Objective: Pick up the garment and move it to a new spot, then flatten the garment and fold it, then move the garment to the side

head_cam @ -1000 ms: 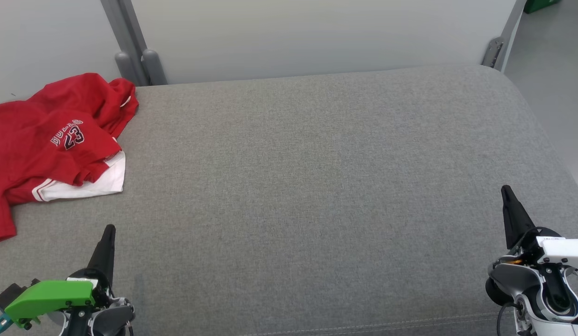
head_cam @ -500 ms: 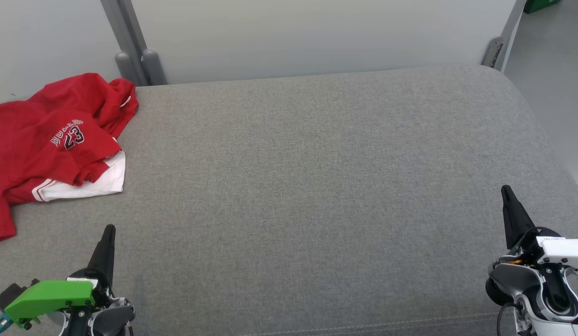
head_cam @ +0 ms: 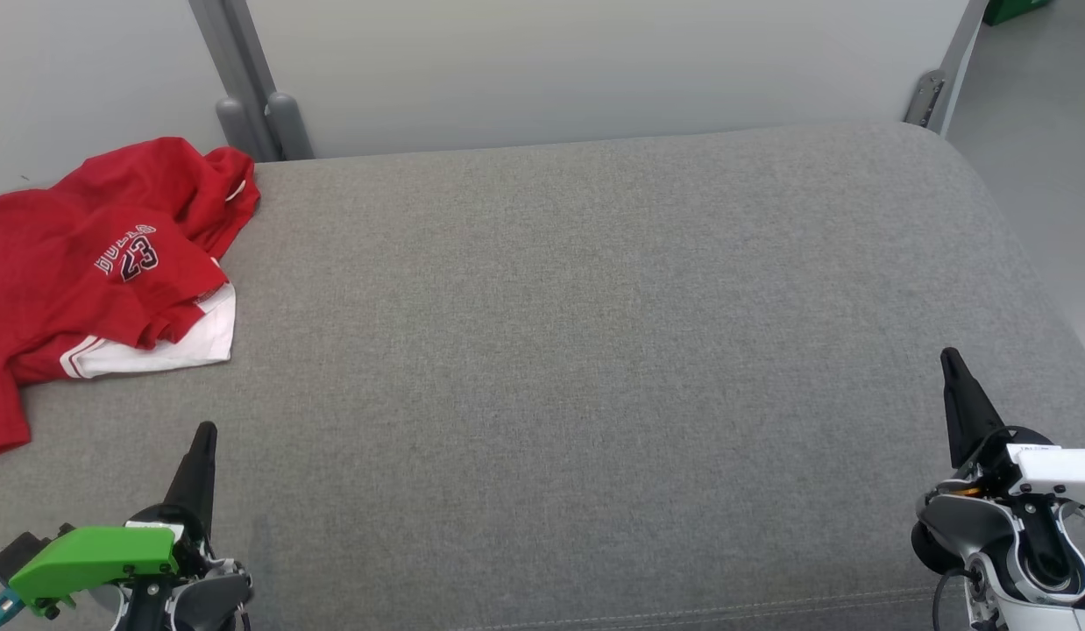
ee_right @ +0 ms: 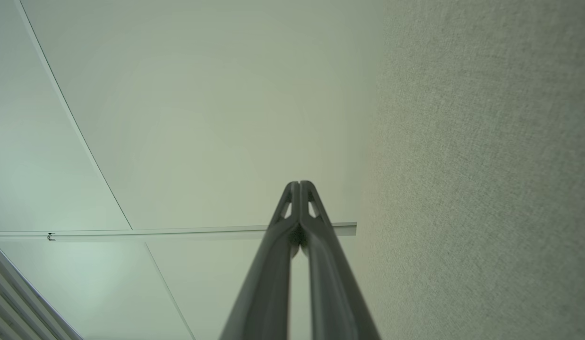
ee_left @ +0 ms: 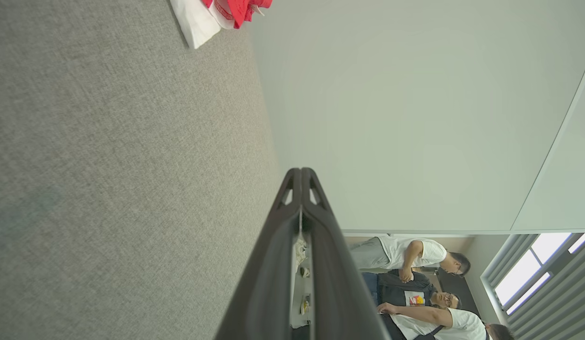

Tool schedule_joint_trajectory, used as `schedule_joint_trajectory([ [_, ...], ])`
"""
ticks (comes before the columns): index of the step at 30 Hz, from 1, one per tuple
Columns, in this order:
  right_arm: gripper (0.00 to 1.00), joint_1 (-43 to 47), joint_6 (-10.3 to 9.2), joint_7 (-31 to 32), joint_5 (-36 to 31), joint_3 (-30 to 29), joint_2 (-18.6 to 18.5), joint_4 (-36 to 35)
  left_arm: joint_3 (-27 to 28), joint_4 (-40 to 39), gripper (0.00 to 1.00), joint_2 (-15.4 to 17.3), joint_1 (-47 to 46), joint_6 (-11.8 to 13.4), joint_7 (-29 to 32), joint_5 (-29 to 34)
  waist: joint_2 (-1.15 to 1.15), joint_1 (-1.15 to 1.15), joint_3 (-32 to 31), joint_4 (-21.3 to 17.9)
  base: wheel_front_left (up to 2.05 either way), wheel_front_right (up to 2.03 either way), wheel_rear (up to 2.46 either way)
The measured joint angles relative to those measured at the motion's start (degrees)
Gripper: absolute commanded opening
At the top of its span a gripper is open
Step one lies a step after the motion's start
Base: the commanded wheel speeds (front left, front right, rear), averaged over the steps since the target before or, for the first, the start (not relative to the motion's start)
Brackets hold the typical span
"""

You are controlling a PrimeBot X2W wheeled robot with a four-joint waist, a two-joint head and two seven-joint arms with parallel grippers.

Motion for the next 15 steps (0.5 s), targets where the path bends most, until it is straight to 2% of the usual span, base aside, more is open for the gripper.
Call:
schedule_joint_trajectory([
  [3, 0.0, 0.22, -0.01, 0.0, -0.01, 0.0, 0.12, 0.38, -0.01, 0.46, 0.0, -0.1, 0.14, 0.02, 0.0, 0.01, 0.0, 0.0, 0.0, 0.0, 0.0, 0.0, 0.0],
  [4, 1.0, 0.7, -0.04, 0.0, -0.01, -0.01, 0.37, 0.94, -0.04, 1.1, 1.0, -0.3, 0.54, 0.04, 0.0, 0.01, 0.0, 0.0, 0.0, 0.0, 0.0, 0.0, 0.0],
  [15, 1.0, 2.53, -0.08, -1.12, -0.86, 0.68, 1.0, 1.05, -1.35, 1.52, 1.0, -1.01, 2.21, 0.07, -0.81, 0.02, 0.0, 0.0, 0.05, 0.12, 0.0, 0.0, 0.0],
])
